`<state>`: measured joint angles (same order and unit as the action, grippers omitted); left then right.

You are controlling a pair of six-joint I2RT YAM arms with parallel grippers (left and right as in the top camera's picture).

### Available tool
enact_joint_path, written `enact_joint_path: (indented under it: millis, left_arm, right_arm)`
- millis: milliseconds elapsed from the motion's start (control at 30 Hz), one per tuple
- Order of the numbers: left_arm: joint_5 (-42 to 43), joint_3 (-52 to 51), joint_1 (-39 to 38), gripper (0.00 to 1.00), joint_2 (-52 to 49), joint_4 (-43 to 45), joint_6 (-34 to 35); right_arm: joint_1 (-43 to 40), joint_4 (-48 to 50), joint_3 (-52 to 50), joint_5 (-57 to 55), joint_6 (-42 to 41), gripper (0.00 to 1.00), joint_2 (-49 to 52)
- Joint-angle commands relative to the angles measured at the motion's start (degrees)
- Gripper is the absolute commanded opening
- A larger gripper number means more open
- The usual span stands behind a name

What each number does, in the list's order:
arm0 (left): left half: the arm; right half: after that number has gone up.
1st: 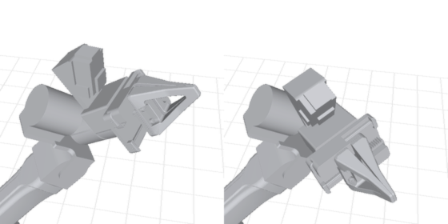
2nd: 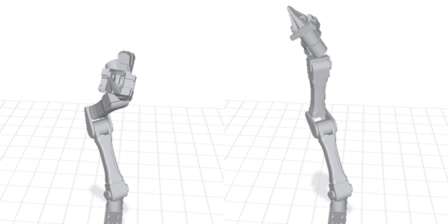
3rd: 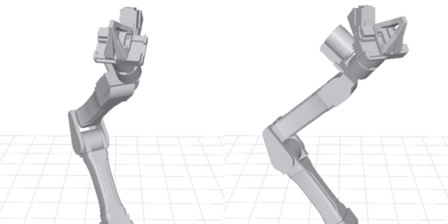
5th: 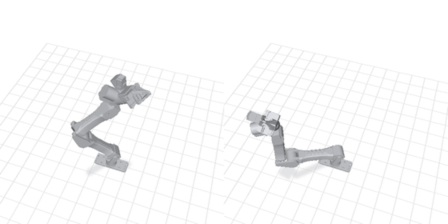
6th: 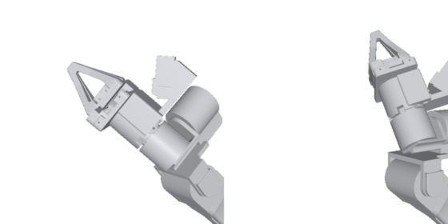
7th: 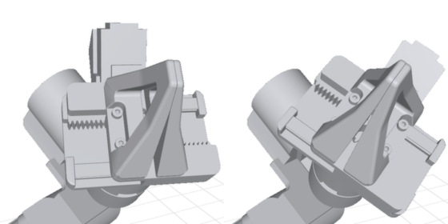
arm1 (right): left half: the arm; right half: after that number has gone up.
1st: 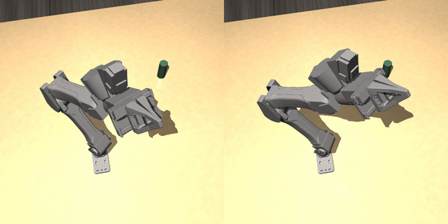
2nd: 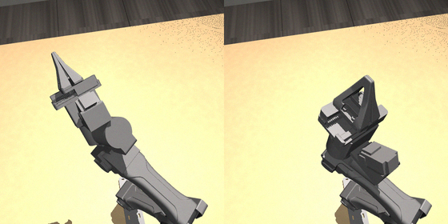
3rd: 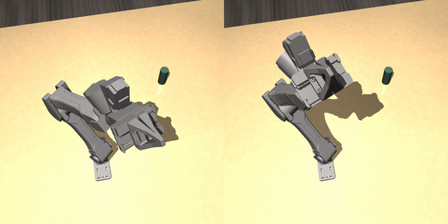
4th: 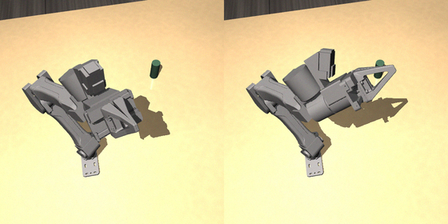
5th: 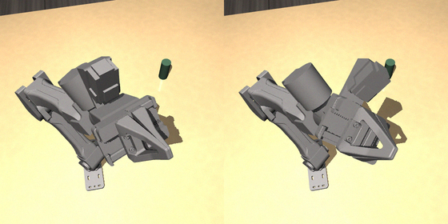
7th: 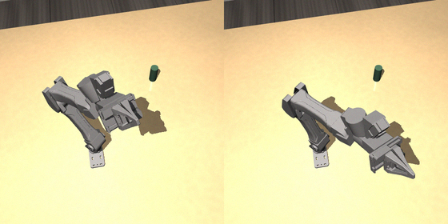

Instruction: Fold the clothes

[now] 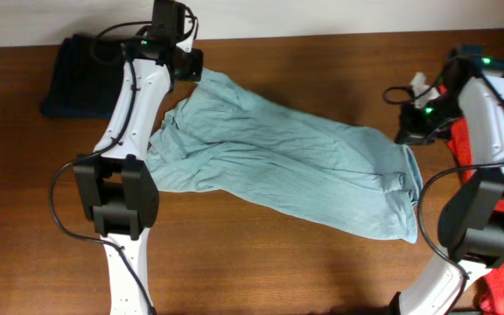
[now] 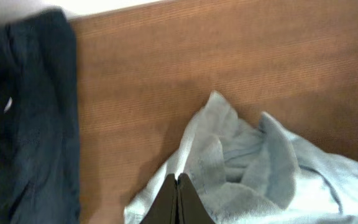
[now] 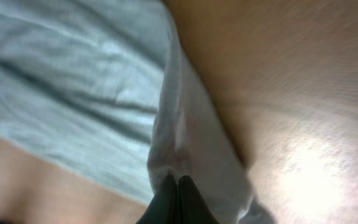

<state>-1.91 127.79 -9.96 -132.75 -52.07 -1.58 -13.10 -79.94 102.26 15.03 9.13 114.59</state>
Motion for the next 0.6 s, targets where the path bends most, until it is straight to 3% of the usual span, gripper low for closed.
enact_joint_path:
  millis: [0, 200, 367, 567]
  left_arm:
    - [0.63, 1.07, 0.11, 0.01, 2.49, -4.02, -3.3]
    - [0.63, 1.07, 2.89, 0.01, 2.6, -10.54, -3.15]
    - [2.51, 1.07, 7.74, 0.01, 2.6, -14.21, -0.59]
    - [4.09, 1.05, 10.88, 0.01, 2.6, -18.32, -0.59]
  right_arm:
    - [2.36, -3.76, 1.05, -2.43, 0.7, 0.04, -1.31]
    - [3.08, -8.37, 0.7, -6.29, -1.29, 0.04, -1.92]
    - [3.06, -7.63, -3.52, -17.11, -10.23, 0.04, -4.35]
    - [2.71, -0.81, -16.72, -22.38, -15.43, 0.04, -4.61]
